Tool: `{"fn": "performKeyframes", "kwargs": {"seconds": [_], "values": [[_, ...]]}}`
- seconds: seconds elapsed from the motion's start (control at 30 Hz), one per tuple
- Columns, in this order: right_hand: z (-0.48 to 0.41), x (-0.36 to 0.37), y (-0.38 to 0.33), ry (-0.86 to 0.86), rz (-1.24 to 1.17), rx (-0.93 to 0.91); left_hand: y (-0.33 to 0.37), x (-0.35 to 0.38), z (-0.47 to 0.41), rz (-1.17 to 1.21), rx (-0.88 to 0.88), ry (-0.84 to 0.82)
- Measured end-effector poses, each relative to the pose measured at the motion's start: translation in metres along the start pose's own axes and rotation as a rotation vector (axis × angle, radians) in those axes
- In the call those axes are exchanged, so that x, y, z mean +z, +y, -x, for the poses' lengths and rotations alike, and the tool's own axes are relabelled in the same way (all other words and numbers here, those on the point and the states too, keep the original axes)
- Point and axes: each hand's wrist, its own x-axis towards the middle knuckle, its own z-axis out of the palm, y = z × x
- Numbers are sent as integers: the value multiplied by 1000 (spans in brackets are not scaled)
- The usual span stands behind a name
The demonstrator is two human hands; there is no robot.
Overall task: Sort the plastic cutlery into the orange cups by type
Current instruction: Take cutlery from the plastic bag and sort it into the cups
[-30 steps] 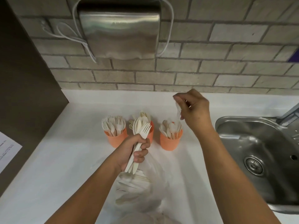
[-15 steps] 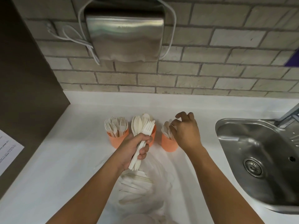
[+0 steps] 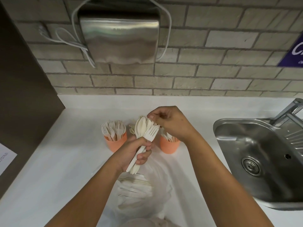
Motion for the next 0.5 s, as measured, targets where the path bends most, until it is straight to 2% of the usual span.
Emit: {"fn": "performKeyframes", "kwargs": {"seconds": [0.13,0.23,0.37,0.43,0.5], "values": [[4,-1,7,34,-111,27,-1,-4,1,19,-14,-30],[2,-5,10,315,-72,-13,-4,-5,1,-6,-16,-9],[2,-28,18,703,169,-266,-3,-3,1,-105,-12,68],[5,-42,26,754,325,-343,-1,-3,0,-148,-11,111],[9,-53,37,717,468,-381,0,-4,-2,-138,-12,129]]}}
